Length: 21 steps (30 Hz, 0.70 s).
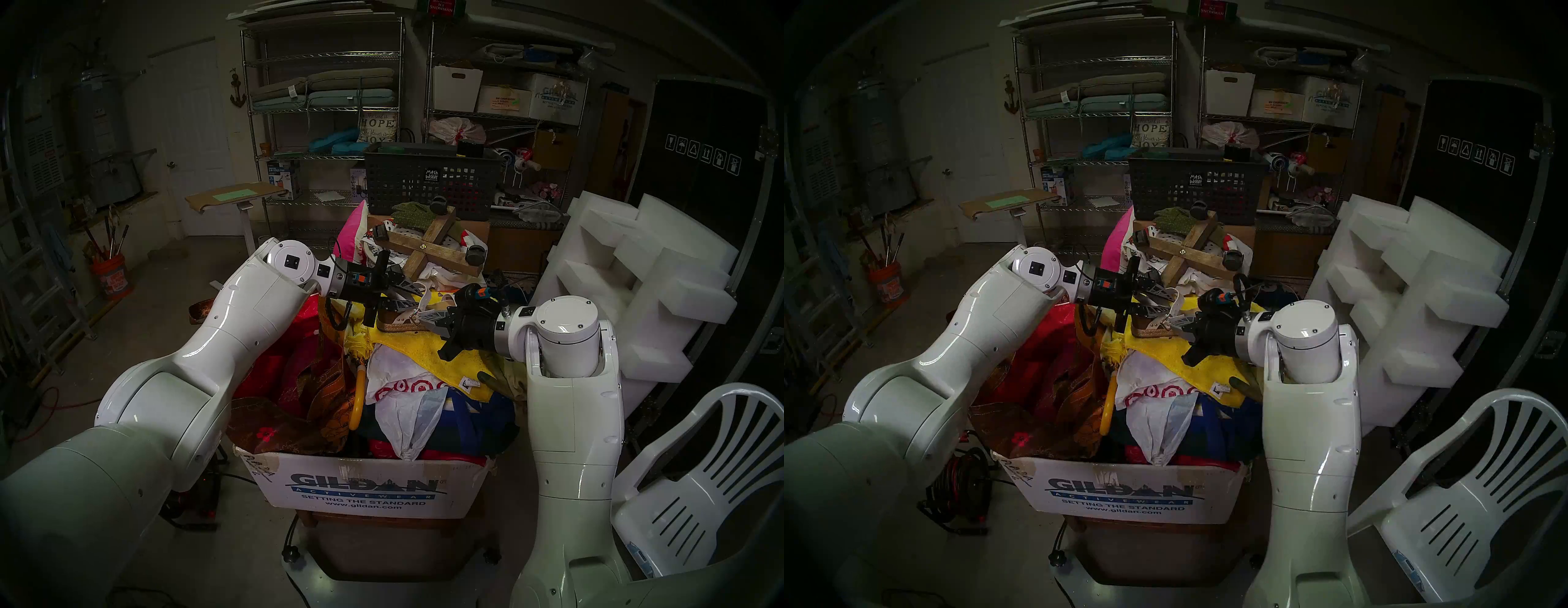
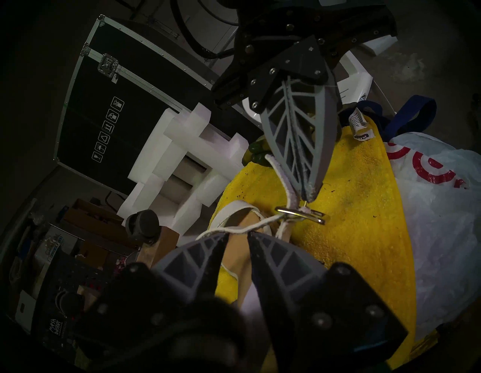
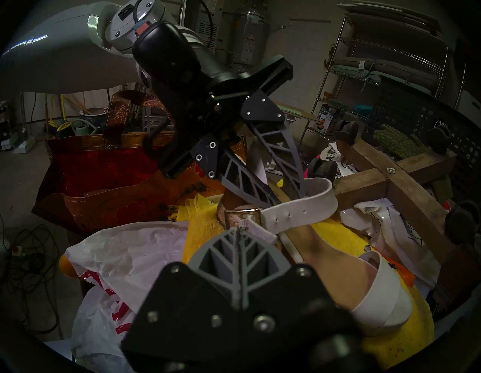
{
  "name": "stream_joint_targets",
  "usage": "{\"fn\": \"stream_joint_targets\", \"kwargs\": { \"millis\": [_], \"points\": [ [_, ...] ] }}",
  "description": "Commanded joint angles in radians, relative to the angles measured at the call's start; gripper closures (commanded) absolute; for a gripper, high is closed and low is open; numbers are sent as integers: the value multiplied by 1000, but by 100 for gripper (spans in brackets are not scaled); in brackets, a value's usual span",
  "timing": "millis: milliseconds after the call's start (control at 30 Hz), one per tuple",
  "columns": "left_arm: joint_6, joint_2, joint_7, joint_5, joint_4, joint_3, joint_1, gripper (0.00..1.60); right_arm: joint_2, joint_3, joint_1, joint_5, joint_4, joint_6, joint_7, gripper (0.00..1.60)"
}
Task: Unbuckle a shoe
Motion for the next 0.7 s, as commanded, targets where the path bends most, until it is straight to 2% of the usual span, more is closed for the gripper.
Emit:
{"fn": "stream_joint_targets", "kwargs": {
  "millis": [0, 67, 667],
  "points": [
    [24, 26, -43, -20, -27, -3, -16, 44, -6, 2, 17, 6, -15, 4, 0, 160],
    [25, 28, -42, -24, -22, -2, -20, 40, -6, 2, 17, 6, -15, 4, 0, 160],
    [-10, 21, -42, -42, 3, 10, -33, 36, -4, 4, 23, 4, -2, 1, -5, 160]
  ]
}}
